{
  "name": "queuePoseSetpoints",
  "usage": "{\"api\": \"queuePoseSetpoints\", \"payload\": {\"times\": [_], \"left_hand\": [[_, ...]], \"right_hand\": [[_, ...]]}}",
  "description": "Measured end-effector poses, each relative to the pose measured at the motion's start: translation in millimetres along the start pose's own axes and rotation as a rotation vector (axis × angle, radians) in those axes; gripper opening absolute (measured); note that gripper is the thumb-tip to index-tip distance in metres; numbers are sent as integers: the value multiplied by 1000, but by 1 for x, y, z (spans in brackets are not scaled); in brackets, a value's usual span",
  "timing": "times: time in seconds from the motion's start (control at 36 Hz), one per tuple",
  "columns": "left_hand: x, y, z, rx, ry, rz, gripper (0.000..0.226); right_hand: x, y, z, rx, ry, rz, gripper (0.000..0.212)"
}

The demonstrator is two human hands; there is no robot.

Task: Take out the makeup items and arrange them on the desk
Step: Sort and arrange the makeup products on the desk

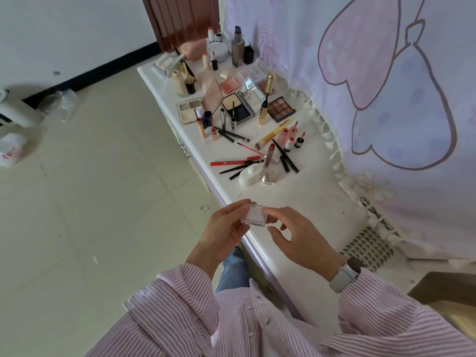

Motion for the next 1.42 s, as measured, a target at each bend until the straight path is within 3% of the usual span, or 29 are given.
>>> {"api": "queuePoseSetpoints", "payload": {"times": [0.14,0.31,0.53,0.75,0.86,0.97,1.08,1.25,1.42], "left_hand": [[-1,-1,-1,-48,-48,48,26],[-5,2,1,-39,-61,139,46],[3,10,11,128,-74,46,50],[5,17,13,111,-171,129,42],[12,14,16,138,-220,95,43],[18,12,18,157,-301,66,42],[27,10,20,192,-312,-10,35],[41,23,18,316,-99,-204,19],[54,30,20,962,304,-239,18]], "right_hand": [[6,3,-3,-85,-72,-44,17],[8,0,0,-84,-124,-119,25],[9,-4,4,-168,-125,-130,26],[7,-3,-4,-168,-40,-62,21],[7,-5,-10,-117,38,-41,34],[11,-6,-21,-17,172,-25,14],[19,-8,-31,106,385,-51,17],[35,-6,-54,183,623,-27,20],[55,-1,-66,191,681,-26,23]]}}
Point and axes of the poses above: each hand's wrist, its own x-axis towards the middle knuckle, its own y-axis out of the palm, z = x × y, the point moved 1 cm from there along x, towards the middle knuckle, and after that the axes turned 4 degrees about -z, right-handed, at the moved point
